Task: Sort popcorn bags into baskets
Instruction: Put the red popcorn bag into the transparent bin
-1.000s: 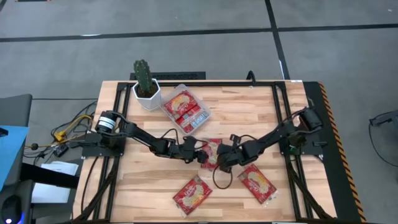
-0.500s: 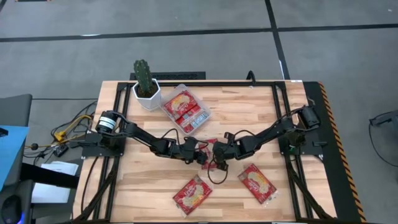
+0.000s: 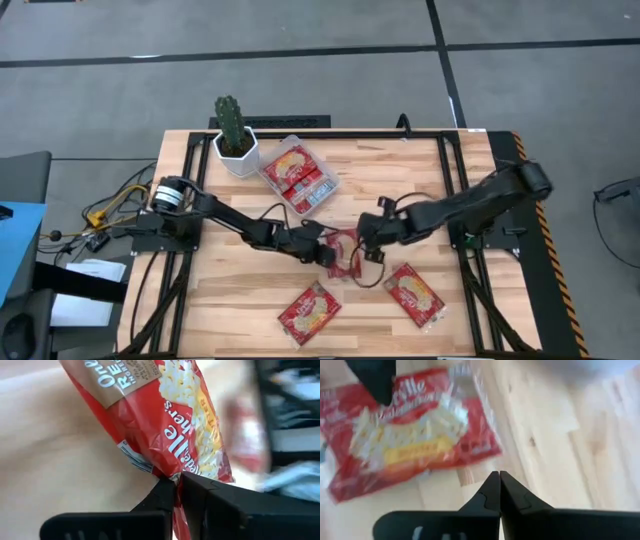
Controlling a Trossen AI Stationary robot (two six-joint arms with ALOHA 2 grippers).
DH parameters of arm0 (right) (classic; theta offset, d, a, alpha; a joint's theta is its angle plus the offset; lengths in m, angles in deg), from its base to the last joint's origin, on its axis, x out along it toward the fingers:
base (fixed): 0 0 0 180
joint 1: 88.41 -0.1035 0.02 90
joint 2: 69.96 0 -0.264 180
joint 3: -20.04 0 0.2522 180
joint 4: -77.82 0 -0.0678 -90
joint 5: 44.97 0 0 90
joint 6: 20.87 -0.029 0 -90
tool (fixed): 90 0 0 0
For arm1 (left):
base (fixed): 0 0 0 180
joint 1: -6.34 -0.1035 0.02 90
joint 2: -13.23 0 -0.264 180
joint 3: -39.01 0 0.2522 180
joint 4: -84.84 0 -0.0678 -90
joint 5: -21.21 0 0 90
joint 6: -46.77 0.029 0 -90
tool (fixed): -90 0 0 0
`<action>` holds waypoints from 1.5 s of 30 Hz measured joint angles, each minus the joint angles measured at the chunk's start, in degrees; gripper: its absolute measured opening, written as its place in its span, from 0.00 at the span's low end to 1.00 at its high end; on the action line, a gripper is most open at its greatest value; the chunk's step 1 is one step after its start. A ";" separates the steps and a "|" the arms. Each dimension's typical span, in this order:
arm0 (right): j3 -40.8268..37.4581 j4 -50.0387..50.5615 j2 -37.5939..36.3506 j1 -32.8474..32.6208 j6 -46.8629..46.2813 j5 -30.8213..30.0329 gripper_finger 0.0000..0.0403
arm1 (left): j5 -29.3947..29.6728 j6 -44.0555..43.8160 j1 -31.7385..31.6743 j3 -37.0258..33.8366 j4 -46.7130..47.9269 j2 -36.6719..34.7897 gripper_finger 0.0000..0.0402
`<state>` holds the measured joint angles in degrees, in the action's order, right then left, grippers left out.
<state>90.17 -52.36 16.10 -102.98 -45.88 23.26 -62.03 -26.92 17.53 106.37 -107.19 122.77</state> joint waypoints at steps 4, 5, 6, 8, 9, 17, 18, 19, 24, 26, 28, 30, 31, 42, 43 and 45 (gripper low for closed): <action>1.30 9.17 -11.49 -0.08 -0.27 -3.37 0.04 | -4.06 2.91 -1.06 0.43 0.10 -5.81 0.01; 1.25 10.95 -14.32 -0.06 -0.56 -4.19 0.04 | -5.01 4.22 -1.47 0.90 0.65 -7.08 0.01; 1.22 11.91 -17.04 -0.04 -1.08 -5.21 0.05 | -5.88 5.48 -1.84 1.04 1.89 -8.87 0.01; 1.41 12.85 -21.74 0.48 -1.91 -8.28 0.05 | -7.50 8.41 -2.89 2.20 6.17 -12.55 0.01; 1.25 13.93 -24.24 0.71 -1.99 -9.61 0.05 | -8.37 10.15 -3.64 3.24 9.03 -14.28 0.00; 1.28 16.76 -32.13 4.70 -1.75 -14.35 0.04 | -8.34 31.27 -13.79 15.47 50.83 -24.62 0.00; 1.13 17.90 -32.26 5.15 -1.66 -14.16 0.04 | -7.41 34.10 -15.33 17.23 54.34 -24.76 0.00; 1.14 18.23 -31.83 5.48 -1.64 -14.24 0.05 | -6.57 37.18 -16.91 18.90 57.78 -24.79 0.00; 1.21 18.28 -30.46 6.45 -1.34 -14.20 0.06 | -5.82 50.61 -25.55 23.43 66.05 -23.84 0.00; 1.22 19.38 -29.76 6.28 -1.30 -14.09 0.05 | -6.79 55.02 -28.81 23.45 68.23 -23.72 0.00; 1.20 19.44 -28.93 6.23 -0.52 -14.03 0.04 | -7.93 58.65 -31.62 23.46 67.74 -22.86 0.00; 1.20 19.65 -28.22 5.79 0.02 -13.29 0.04 | -9.55 61.91 -34.03 23.39 69.94 -22.04 0.00; 1.20 19.65 -27.91 5.63 0.06 -13.22 0.04 | -10.86 63.34 -34.72 23.39 69.46 -21.45 0.00; 1.19 20.64 -25.80 5.61 0.22 -12.47 0.06 | -15.50 73.91 -37.12 23.39 69.72 -12.92 0.02; 1.20 20.72 -25.76 5.58 0.30 -12.42 0.06 | -15.54 73.98 -37.12 23.39 69.25 -12.34 0.02; 1.18 20.93 -25.78 5.58 0.66 -12.38 0.05 | -15.54 74.68 -37.06 23.41 68.73 -11.09 0.03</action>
<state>91.34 -31.42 -9.68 -97.40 -45.22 10.89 -77.57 47.76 -19.53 129.79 -38.46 111.68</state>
